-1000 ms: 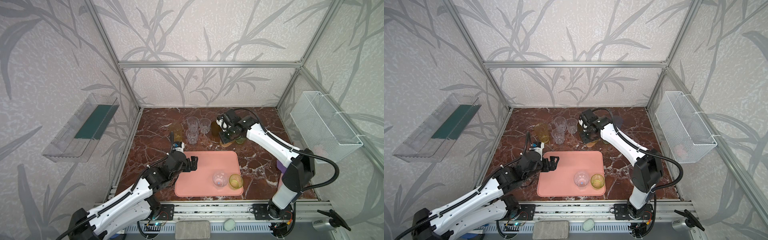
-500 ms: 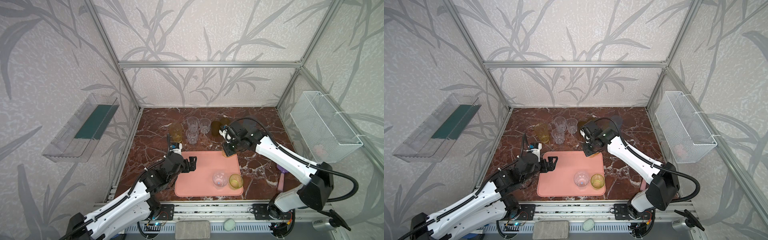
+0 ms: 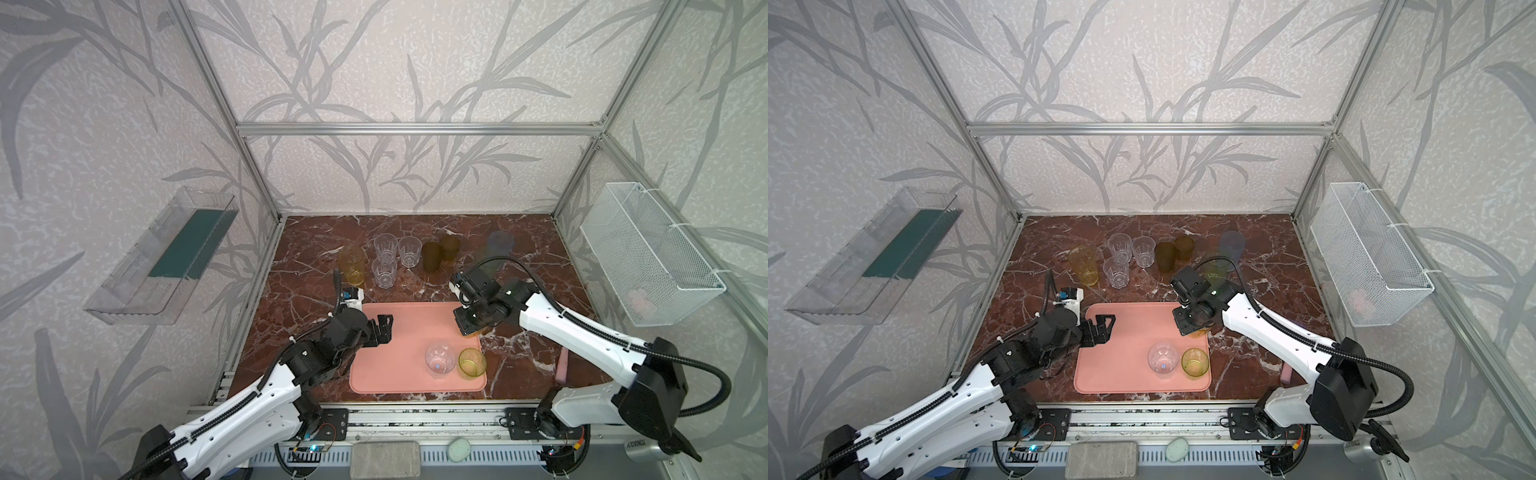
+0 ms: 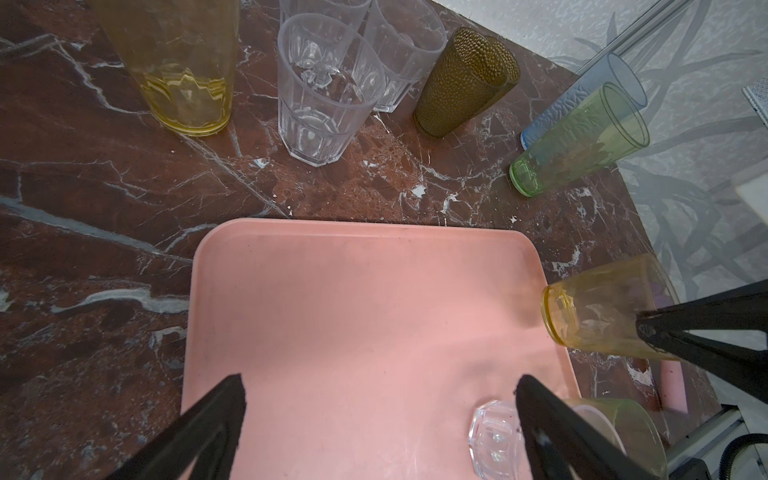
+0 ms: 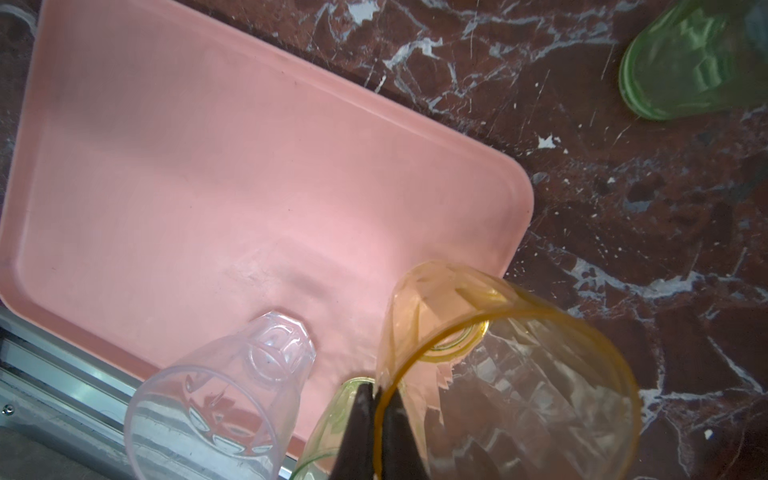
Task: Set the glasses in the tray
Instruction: 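Lift the yellow tumbler with the right gripper and carry it over the tray, then set the yellow tumbler on the tray while the left arm reaches out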
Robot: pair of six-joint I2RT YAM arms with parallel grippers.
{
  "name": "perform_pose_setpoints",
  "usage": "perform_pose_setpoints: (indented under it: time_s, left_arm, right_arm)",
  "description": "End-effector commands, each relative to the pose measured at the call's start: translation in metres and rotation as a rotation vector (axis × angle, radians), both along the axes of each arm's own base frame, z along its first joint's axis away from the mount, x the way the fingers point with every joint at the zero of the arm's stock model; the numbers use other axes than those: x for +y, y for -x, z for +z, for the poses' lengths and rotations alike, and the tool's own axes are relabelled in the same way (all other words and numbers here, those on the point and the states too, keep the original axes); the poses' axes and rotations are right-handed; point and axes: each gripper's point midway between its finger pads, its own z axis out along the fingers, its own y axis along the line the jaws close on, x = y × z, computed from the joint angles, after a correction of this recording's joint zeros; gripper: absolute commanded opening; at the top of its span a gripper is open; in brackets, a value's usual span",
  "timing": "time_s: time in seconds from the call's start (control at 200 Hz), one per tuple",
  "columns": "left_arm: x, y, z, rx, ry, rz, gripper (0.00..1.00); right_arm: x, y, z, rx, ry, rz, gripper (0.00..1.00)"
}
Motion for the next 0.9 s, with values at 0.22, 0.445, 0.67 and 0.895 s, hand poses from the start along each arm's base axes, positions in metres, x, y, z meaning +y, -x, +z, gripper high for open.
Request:
perform_pose_setpoints:
  time_s: [0.22, 0.445, 0.67, 0.895]
  left_arm:
    - [0.0, -0.004, -0.003, 0.003, 0.008, 0.02, 0.99]
    - [0.001, -0.004, -0.003, 0.0, 0.013, 0.025, 0.99]
    - [0.001, -0.005, -0.004, -0.002, 0.009, 0.027, 0.99]
    - [-0.001, -0.006, -0.004, -0.001, 0.012, 0.018, 0.99]
  right_arm:
    - [0.01, 0.004, -0.01, 0.022, -0.034, -0.013, 0.0]
    - [0.009, 0.006, -0.022, 0.049, 0.007, -0.018, 0.0]
    - [0.007, 0.006, -0.026, 0.051, 0.034, -0.027, 0.0]
    - [0.009, 0.009, -0.033, 0.087, 0.049, -0.022, 0.0]
